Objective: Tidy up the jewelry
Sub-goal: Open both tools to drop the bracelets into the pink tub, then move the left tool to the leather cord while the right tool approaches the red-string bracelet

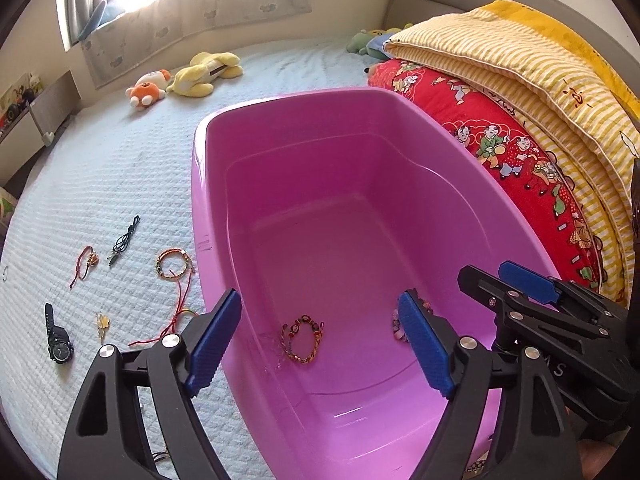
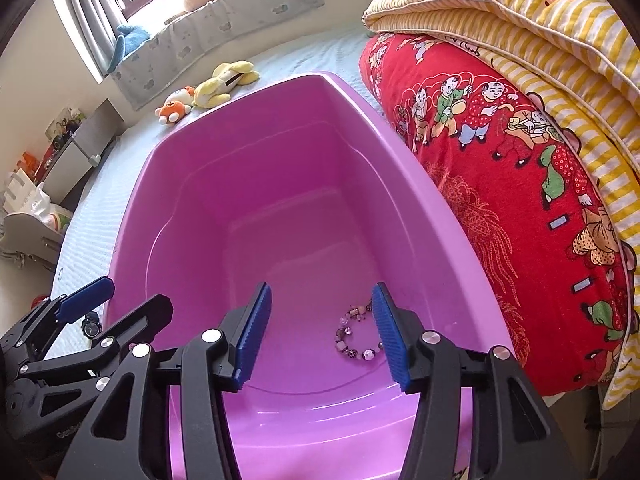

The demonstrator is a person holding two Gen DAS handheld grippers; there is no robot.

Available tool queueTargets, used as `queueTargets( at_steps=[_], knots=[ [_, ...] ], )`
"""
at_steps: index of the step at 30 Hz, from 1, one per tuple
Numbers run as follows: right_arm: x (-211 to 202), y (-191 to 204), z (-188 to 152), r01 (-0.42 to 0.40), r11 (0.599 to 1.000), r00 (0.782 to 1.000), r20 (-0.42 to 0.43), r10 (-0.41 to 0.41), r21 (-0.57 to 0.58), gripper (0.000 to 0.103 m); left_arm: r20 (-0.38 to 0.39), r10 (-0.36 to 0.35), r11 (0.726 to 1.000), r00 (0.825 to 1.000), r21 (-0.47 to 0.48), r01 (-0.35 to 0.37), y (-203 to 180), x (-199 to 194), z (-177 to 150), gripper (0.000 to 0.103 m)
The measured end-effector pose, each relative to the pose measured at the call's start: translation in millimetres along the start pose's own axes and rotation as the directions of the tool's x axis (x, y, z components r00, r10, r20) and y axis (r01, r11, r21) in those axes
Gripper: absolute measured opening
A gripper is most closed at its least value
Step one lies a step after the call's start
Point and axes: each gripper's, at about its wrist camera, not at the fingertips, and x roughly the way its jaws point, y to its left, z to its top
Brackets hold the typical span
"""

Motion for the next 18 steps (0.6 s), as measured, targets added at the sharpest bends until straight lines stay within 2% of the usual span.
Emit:
queueTargets(
  at_steps=[2, 9, 13, 18],
  knots=[
    [-1, 3, -1, 0.001, 1.0, 1.0, 0.0, -0.001, -0.006, 0.052, 0.008, 0.018, 1.0, 1.0, -0.003, -0.018, 3, -3, 0, 0.082],
    [-8, 17, -10, -0.012, 1.0, 1.0, 0.014, 0.013, -0.017, 0.052, 0.016, 0.04, 0.999, 0.999, -0.035, -0.039, 27, -15, -10, 0.082],
    [-17, 31, -19, -0.025, 0.999, 0.999, 0.037, 0.026, -0.022, 0.054, 0.022, 0.07, 0.996, 0.997, -0.057, -0.068, 50, -27, -30, 0.085],
    [-29, 59, -39, -0.077, 0.996, 0.996, 0.05, 0.079, -0.048, 0.057, 0.016, 0.097, 0.992, 0.995, -0.077, -0.096, 85, -39, -63, 0.086]
  ],
)
